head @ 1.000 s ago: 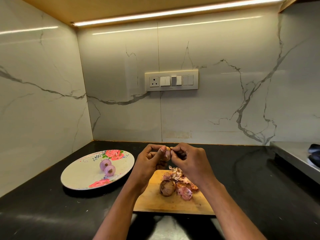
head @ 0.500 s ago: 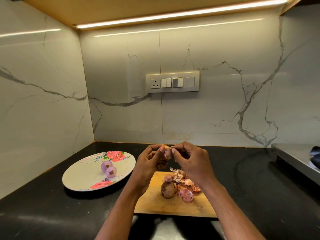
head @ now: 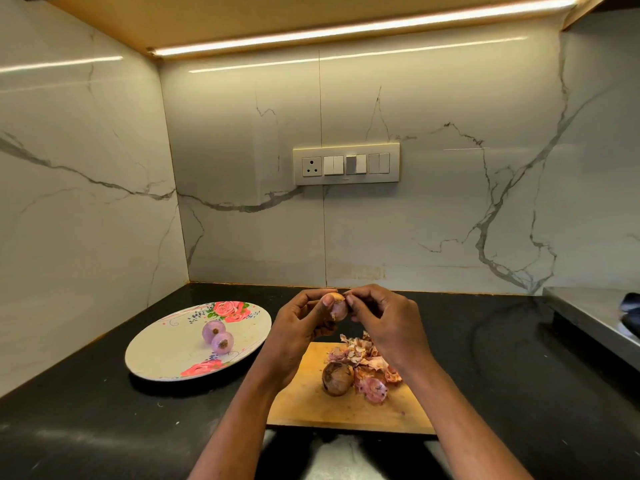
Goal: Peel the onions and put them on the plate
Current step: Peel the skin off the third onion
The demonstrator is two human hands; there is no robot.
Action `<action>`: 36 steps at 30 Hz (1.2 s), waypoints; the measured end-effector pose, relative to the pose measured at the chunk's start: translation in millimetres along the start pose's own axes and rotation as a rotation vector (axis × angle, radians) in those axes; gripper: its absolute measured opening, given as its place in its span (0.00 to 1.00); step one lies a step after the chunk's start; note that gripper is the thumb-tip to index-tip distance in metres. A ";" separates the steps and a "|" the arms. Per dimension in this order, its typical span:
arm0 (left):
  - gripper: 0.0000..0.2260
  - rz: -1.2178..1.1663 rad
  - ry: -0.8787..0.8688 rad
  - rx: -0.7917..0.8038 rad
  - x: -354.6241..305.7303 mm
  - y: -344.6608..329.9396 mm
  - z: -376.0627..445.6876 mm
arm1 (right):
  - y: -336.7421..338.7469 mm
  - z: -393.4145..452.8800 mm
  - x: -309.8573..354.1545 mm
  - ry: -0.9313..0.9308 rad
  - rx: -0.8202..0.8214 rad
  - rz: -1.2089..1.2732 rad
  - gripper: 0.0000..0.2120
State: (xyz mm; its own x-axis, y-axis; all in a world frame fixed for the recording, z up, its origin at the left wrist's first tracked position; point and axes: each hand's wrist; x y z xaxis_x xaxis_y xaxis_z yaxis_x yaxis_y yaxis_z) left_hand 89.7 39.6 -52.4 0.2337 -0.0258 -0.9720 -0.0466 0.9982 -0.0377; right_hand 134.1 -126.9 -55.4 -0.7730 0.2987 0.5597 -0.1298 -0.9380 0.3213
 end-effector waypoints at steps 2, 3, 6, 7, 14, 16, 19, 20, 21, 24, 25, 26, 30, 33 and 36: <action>0.18 0.009 -0.001 0.007 -0.2 -1.1 -0.2 | 0.0 -0.1 -0.1 0.029 -0.009 -0.060 0.09; 0.18 0.012 0.000 0.012 -0.5 -1.9 -0.3 | 0.2 -0.5 0.1 0.040 -0.015 -0.076 0.08; 0.17 0.019 0.002 0.023 -1.1 -2.9 -1.2 | -1.2 -1.1 1.3 0.045 -0.027 -0.085 0.06; 0.17 0.018 0.002 0.029 -1.4 -3.0 -1.7 | -1.8 -0.8 0.9 0.040 -0.030 -0.087 0.05; 0.16 -0.071 0.013 0.057 -3.6 -5.5 -3.5 | 11.9 -1.1 -17.3 -0.144 0.056 -0.142 0.07; 0.16 -0.099 0.023 0.035 -3.5 -5.6 -2.5 | 10.7 -1.7 -18.1 -0.173 0.164 -0.160 0.07; 0.15 -0.149 0.036 0.011 -3.3 -5.7 -0.8 | 3.6 -3.2 -14.0 -0.133 0.343 -0.276 0.07; 0.16 -0.159 0.036 -0.005 -3.6 -5.4 -0.5 | 2.1 -3.1 -12.4 -0.109 0.356 -0.304 0.08; 0.17 -0.165 0.036 -0.022 -3.7 -4.6 -0.3 | 1.8 -2.1 -11.0 -0.083 0.338 -0.310 0.09; 0.20 -0.153 0.046 -0.057 -2.2 -2.9 1.0 | 6.3 2.2 -4.7 -0.031 0.182 -0.158 0.12; 0.20 -0.136 0.049 -0.065 -1.6 -2.8 1.3 | 7.6 3.3 -1.6 -0.023 0.150 -0.095 0.13; 0.21 -0.121 0.054 -0.067 -0.8 -2.9 1.6 | 8.3 4.0 1.5 -0.015 0.138 -0.045 0.14; 0.20 -0.122 0.097 -0.034 0.0 -3.4 2.6 | 6.0 3.0 4.6 0.018 0.132 0.044 0.15; 0.19 -0.134 0.105 0.021 0.0 -2.4 1.5 | 6.7 1.7 0.9 0.038 0.072 0.049 0.15; 0.19 -0.096 0.097 0.026 0.6 -2.5 0.7 | 4.8 -0.8 -1.1 0.077 0.035 -0.015 0.15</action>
State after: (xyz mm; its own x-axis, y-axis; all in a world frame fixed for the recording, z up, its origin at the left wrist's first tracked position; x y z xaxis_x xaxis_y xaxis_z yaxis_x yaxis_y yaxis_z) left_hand 90.6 37.2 -52.7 0.1410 -0.1246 -0.9821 -0.0027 0.9920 -0.1263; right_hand 133.7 -131.8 -55.1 -0.8170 0.2966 0.4945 -0.1210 -0.9266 0.3560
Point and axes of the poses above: each hand's wrist, its own z-axis towards the middle knuckle, its own y-axis out of the back of the hand, x = y × z, and after that the axes turned 6 degrees about y, right-handed
